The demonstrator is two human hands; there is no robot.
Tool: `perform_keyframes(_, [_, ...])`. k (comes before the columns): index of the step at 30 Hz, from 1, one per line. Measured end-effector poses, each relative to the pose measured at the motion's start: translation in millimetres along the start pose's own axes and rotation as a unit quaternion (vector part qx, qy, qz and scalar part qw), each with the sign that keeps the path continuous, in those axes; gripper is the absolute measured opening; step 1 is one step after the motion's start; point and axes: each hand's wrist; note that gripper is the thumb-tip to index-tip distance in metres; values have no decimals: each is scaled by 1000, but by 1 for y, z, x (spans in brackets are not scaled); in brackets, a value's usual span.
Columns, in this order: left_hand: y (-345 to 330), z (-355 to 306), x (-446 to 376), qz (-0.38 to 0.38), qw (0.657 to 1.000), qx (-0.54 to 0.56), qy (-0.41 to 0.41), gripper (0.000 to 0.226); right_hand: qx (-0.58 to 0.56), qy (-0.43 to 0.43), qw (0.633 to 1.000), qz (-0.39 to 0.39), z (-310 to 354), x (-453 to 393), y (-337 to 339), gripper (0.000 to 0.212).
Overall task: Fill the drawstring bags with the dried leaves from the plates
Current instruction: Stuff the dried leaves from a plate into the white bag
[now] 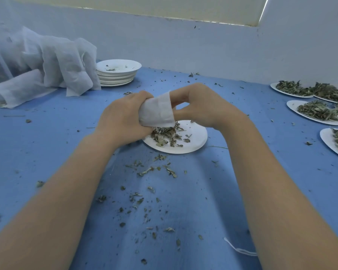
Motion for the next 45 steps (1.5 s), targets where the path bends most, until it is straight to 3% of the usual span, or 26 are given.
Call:
perform_keyframes(3, [2, 8, 0, -19, 999, -6, 31, 53, -34, -12, 992, -124, -10, -3, 1, 18])
perform_keyframes(5, [3, 13, 1, -30, 998, 2, 54, 52, 2, -60, 987, -151, -18, -7, -4, 21])
perform_keyframes(8, [1, 18, 0, -40, 997, 14, 70, 53, 117, -139, 983, -28, -31, -12, -18, 33])
perform_keyframes(11, [1, 20, 0, -48, 996, 16, 77, 50, 165, -144, 972, 82, -37, -15, -29, 39])
perform_keyframes(15, [0, 20, 0, -51, 995, 20, 78, 47, 162, -141, 976, 42, -38, -11, -16, 35])
perform_keyframes(19, [-2, 18, 0, -42, 996, 17, 73, 48, 156, -168, 973, 40, -38, -10, -13, 58])
perform_keyframes(21, [-3, 18, 0, -39, 997, 14, 72, 49, 202, -180, 962, 37, -40, -14, -17, 52])
perform_keyframes(27, [-3, 20, -1, -31, 997, -25, 68, 49, 175, -148, 973, -19, -38, -15, -22, 18])
perform_keyframes(33, [-3, 22, 0, -20, 993, -105, 40, 46, 126, -83, 980, -126, -18, -9, -2, 12])
perform_keyframes(40, [-6, 8, 0, -25, 999, -40, 21, 52, 205, -31, 972, -107, 1, -17, -12, 14])
perform_keyframes(42, [-9, 4, -1, -22, 1000, -10, 19, 48, 149, -15, 977, -155, 1, -19, -19, 13])
perform_keyframes(45, [-9, 2, -1, -27, 999, 34, 27, 41, -45, 19, 981, -188, 3, -17, -22, 16])
Point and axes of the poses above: each hand's wrist, its own x-axis away from the middle knuckle, its own y-axis out of the back of the hand, z = x × y, and after that the axes turned 9 degrees about z, right-handed
